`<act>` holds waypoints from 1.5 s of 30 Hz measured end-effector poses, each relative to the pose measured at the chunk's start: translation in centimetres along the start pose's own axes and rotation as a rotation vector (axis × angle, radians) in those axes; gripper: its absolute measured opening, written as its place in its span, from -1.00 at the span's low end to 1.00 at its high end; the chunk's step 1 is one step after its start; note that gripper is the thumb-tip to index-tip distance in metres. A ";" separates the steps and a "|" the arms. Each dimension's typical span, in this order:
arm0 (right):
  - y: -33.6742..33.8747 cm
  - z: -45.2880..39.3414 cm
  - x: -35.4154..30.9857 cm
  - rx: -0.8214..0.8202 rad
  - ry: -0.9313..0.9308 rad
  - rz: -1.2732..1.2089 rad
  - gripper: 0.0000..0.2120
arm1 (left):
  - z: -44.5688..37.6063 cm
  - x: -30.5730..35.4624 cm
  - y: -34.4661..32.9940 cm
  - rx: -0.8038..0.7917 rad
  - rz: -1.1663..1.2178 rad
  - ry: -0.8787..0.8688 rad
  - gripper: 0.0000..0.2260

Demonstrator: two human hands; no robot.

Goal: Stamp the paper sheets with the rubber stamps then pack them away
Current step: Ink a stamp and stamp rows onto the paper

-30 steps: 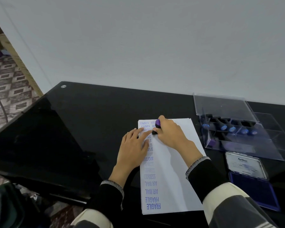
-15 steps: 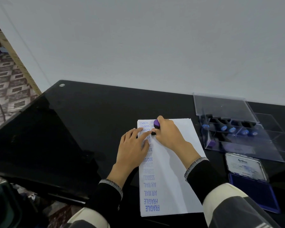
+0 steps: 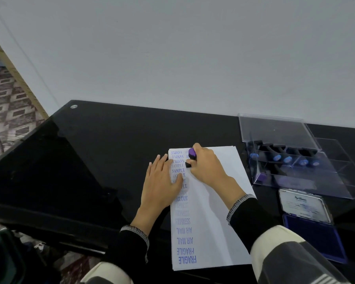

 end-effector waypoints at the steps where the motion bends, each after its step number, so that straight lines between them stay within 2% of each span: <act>1: -0.2 0.0 0.0 0.006 -0.003 -0.003 -0.72 | 0.0 0.0 0.0 -0.005 -0.009 0.003 -0.48; 16: -1.0 0.4 0.3 0.070 -0.003 -0.043 -0.71 | 0.1 0.3 0.1 -0.028 0.004 0.019 -0.44; 22: -0.2 -0.1 0.3 -0.011 -0.011 -0.074 -0.76 | 0.0 0.2 0.2 -0.009 0.019 0.009 -0.45; 24: 0.7 -0.3 0.7 -0.029 -0.030 -0.224 -0.80 | 0.1 0.3 0.3 -0.004 0.023 -0.001 -0.46; 28: 1.7 -0.2 2.3 0.165 -0.169 -0.739 -0.82 | 0.1 0.2 0.4 0.000 0.028 -0.003 -0.46; 30: 1.5 -0.3 3.1 0.215 -0.231 -0.991 -0.88 | 0.1 0.2 0.4 -0.003 0.028 -0.002 -0.46; 32: 1.1 -0.4 3.7 0.231 -0.254 -1.128 -0.93 | 0.0 0.2 0.3 -0.003 0.027 -0.002 -0.46; 35: 0.7 -0.4 4.0 0.231 -0.269 -1.236 -0.70 | 0.0 0.1 0.3 -0.001 0.037 0.000 -0.46; 39: 0.4 -0.5 4.1 0.242 -0.290 -1.208 -0.66 | -0.1 -0.1 0.1 0.000 0.027 0.002 -0.46; 42: 0.4 0.0 3.7 0.264 -0.251 -1.100 -0.82 | -0.2 -0.1 0.1 0.001 0.018 0.001 -0.47; 45: 0.9 1.2 2.9 0.348 -0.183 -0.939 -0.74 | -0.3 -0.1 0.1 0.012 0.021 -0.011 -0.48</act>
Point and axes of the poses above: each hand's wrist, its own z-axis away from the middle knuckle, its own y-axis out of the back of the hand, x = y × z, the point moved 1 cm from there along -z, towards the middle knuckle, and after that the axes turned 14 degrees about -x, right-handed, at the moved point
